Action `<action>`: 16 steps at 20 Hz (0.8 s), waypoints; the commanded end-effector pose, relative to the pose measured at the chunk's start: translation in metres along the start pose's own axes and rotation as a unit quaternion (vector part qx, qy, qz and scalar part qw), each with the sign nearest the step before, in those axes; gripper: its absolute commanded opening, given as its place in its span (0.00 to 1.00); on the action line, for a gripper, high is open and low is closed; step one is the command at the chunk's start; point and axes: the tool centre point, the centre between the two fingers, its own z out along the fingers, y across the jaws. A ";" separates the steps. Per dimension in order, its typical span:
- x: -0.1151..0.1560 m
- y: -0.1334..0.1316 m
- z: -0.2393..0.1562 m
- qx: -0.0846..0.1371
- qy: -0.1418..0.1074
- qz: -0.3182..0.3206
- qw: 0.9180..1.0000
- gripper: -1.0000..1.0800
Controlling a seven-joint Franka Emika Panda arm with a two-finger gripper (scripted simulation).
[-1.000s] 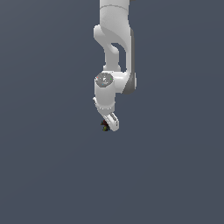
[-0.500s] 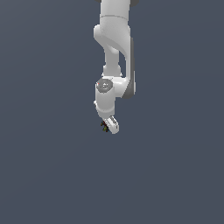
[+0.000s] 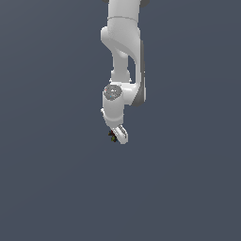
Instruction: Pick up the object and move it to a goal position.
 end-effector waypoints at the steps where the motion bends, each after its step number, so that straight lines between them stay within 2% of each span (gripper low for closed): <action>1: 0.000 0.000 0.000 0.000 0.000 0.000 1.000 0.00; 8: 0.008 -0.001 -0.017 0.000 0.000 0.000 1.000 0.00; 16: 0.030 -0.004 -0.068 -0.001 0.000 0.000 1.000 0.00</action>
